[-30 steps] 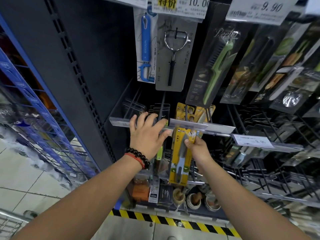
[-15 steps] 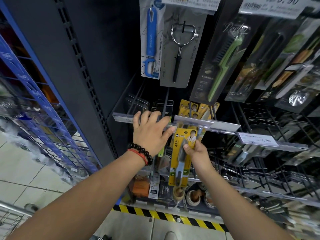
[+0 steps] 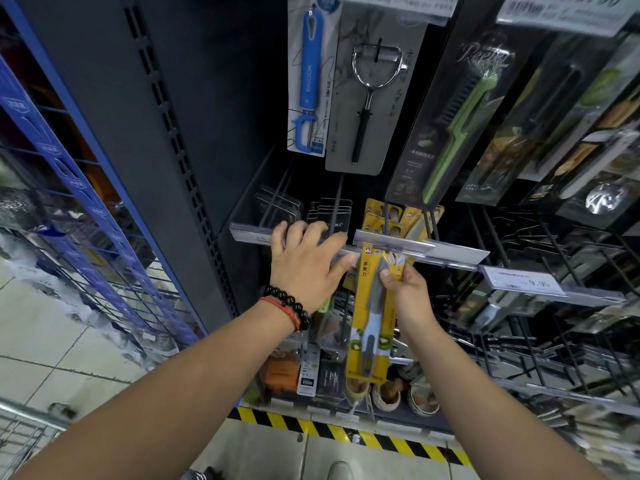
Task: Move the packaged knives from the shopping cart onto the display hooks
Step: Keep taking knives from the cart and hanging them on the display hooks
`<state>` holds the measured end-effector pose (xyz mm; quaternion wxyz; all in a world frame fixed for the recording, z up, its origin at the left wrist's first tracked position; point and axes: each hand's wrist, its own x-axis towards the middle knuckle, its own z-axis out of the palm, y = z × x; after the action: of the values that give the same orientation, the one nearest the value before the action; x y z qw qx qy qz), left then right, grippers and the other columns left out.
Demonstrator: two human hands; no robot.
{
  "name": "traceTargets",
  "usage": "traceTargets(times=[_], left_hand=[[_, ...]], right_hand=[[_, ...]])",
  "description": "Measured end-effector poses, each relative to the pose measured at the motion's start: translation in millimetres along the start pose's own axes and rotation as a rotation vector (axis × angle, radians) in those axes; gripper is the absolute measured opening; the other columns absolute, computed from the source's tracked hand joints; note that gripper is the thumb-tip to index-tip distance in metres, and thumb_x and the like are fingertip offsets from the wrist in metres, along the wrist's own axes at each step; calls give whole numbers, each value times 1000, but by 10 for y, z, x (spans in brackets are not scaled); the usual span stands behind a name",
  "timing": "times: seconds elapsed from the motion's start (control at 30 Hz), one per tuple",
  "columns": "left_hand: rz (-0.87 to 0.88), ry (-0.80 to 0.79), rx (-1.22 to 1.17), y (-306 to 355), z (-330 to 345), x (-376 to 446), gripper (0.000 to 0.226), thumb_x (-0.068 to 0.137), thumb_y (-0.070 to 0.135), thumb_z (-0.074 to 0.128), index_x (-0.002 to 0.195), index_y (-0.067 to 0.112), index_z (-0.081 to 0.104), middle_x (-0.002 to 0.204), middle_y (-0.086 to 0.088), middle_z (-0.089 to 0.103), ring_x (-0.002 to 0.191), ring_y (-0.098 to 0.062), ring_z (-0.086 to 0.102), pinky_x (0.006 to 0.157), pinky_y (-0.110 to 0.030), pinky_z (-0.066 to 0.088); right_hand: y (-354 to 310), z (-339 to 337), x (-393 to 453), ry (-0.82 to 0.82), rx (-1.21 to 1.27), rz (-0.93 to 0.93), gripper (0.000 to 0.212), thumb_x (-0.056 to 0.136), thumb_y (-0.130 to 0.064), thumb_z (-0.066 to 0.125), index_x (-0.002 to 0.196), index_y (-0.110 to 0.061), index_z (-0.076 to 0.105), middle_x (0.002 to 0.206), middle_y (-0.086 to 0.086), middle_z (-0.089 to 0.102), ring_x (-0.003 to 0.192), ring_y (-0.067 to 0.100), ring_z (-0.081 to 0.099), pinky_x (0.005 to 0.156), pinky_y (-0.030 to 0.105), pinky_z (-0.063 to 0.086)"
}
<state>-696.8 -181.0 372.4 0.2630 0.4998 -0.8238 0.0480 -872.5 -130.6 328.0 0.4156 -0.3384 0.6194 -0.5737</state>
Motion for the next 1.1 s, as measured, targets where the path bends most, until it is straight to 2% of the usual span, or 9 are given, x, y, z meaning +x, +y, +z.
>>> traceTargets(times=[0.07, 0.17, 0.3, 0.47, 0.7, 0.83, 0.97, 1.03, 1.1], left_hand=[[1, 3, -2, -1, 7, 0, 37, 90, 58, 43, 112, 35, 62, 119, 5, 58, 116, -25, 45, 109, -52, 20], [3, -1, -1, -1, 7, -2, 37, 90, 58, 42, 112, 35, 62, 119, 5, 58, 116, -25, 45, 109, -51, 19], [2, -4, 0, -2, 7, 6, 38, 90, 59, 42, 112, 36, 62, 120, 5, 58, 116, -25, 45, 109, -50, 18], [4, -19, 1, -21, 6, 5, 38, 90, 59, 42, 114, 36, 61, 120, 5, 57, 117, -25, 44, 109, -52, 19], [22, -56, 32, -24, -50, 1, 39, 92, 58, 38, 119, 37, 57, 124, 5, 55, 119, -24, 43, 110, -50, 15], [28, -81, 35, -16, -98, 1, 40, 93, 56, 35, 124, 38, 53, 127, 5, 54, 122, -24, 41, 110, -48, 11], [23, -191, 1, -11, -179, 24, 48, 94, 57, 30, 138, 39, 38, 140, 5, 45, 136, -22, 28, 114, -50, 6], [23, -257, -27, -13, -249, 50, 53, 94, 56, 31, 144, 38, 31, 151, 4, 33, 143, -21, 16, 117, -50, 1], [24, -243, -67, -23, -356, 24, 54, 94, 52, 35, 145, 34, 32, 155, 3, 28, 146, -20, 11, 118, -48, 0]], right_hand=[[13, 7, 69, 9, 5, 24, 28, 97, -14, 55, 124, -9, 59, 125, 8, 65, 118, 26, 59, 106, 47, 42], [76, 17, 172, -6, 11, 45, 56, 87, -34, 63, 136, -11, 50, 139, 9, 55, 128, 29, 52, 110, 52, 38], [263, -25, 379, -29, 18, 67, 75, 74, -50, 68, 137, -14, 49, 142, 8, 53, 131, 30, 49, 110, 53, 36], [95, 25, 384, -9, -36, 119, 41, 93, -32, 61, 129, -13, 57, 135, 6, 59, 127, 27, 51, 110, 49, 33], [-19, -57, 336, 28, -56, 196, 54, 100, -34, 50, 147, -13, 35, 152, 6, 39, 141, 29, 33, 113, 48, 23], [55, -211, 221, 150, -59, 247, 42, 101, -37, 46, 136, -13, 48, 140, 9, 51, 131, 30, 44, 107, 44, 31], [156, -363, 26, 227, -73, 287, 25, 100, -27, 49, 116, -11, 57, 112, 10, 62, 107, 27, 57, 95, 41, 42], [133, -390, -93, 211, -114, 224, 16, 99, -20, 50, 102, -10, 62, 97, 10, 65, 86, 22, 60, 81, 35, 44], [43, -353, -220, 180, -212, 89, 16, 96, -13, 52, 85, -12, 64, 84, 7, 65, 77, 20, 58, 75, 32, 43]])
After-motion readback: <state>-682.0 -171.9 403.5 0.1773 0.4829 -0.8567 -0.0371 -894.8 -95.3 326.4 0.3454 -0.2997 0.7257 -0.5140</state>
